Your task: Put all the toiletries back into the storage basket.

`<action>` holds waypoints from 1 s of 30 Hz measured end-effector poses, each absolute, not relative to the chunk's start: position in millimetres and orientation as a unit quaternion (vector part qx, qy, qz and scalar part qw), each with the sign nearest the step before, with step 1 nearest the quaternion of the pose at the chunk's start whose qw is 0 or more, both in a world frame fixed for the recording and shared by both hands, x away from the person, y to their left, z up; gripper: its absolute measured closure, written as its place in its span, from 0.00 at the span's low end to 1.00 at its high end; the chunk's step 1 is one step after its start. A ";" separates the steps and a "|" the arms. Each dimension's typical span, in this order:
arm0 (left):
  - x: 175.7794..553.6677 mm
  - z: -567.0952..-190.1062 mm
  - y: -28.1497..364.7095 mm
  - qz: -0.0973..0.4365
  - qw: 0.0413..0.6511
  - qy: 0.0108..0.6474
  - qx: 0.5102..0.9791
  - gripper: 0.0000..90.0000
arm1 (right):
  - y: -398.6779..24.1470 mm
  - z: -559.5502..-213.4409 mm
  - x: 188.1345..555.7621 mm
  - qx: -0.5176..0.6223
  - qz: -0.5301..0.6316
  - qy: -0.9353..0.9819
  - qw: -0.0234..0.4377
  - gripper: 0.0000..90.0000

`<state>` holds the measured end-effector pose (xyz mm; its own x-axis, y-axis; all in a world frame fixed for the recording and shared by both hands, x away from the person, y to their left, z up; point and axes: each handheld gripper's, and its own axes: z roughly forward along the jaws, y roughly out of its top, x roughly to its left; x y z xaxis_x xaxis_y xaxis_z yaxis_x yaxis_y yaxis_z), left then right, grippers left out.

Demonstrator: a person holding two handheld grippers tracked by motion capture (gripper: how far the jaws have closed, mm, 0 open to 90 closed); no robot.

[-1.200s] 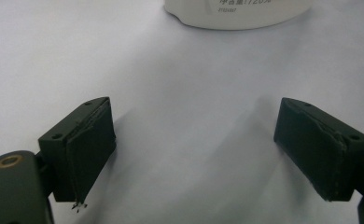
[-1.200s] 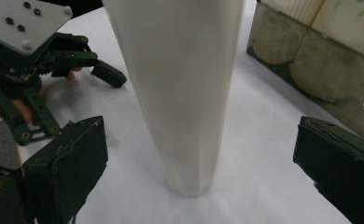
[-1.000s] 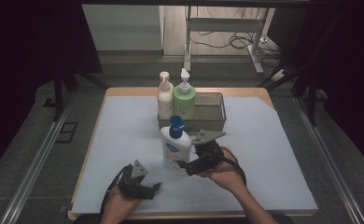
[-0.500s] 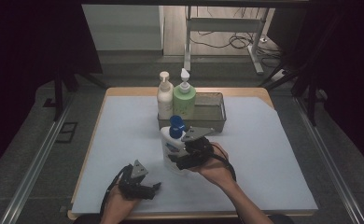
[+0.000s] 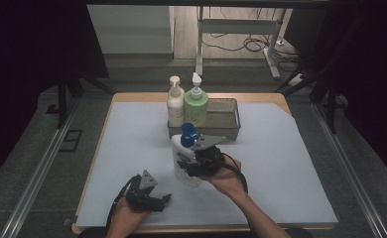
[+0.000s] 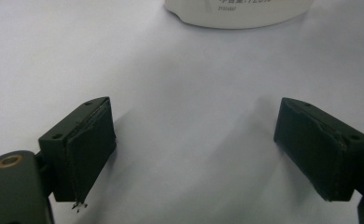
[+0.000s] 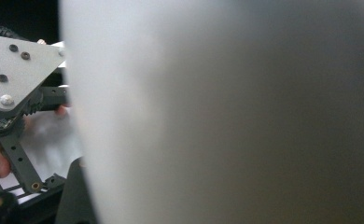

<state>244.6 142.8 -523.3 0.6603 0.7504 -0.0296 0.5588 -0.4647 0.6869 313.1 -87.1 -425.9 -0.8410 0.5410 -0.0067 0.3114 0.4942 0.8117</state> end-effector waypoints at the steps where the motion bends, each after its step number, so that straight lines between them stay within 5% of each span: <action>1: 244.7 -523.3 142.8 0.140 0.343 0.388 0.844 0.14 | -87.3 -425.6 312.6 0.252 0.436 0.854 0.132 0.44; 30: 244.8 -523.2 143.0 0.139 0.342 0.388 0.845 0.14 | -135.1 -391.9 326.8 0.318 0.425 0.834 0.153 0.44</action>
<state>244.8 143.0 -523.2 0.6608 0.7499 -0.0314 0.5602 -0.4650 0.6856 326.8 -135.1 -391.9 -0.7510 0.6601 0.0152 0.4005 0.4372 0.8053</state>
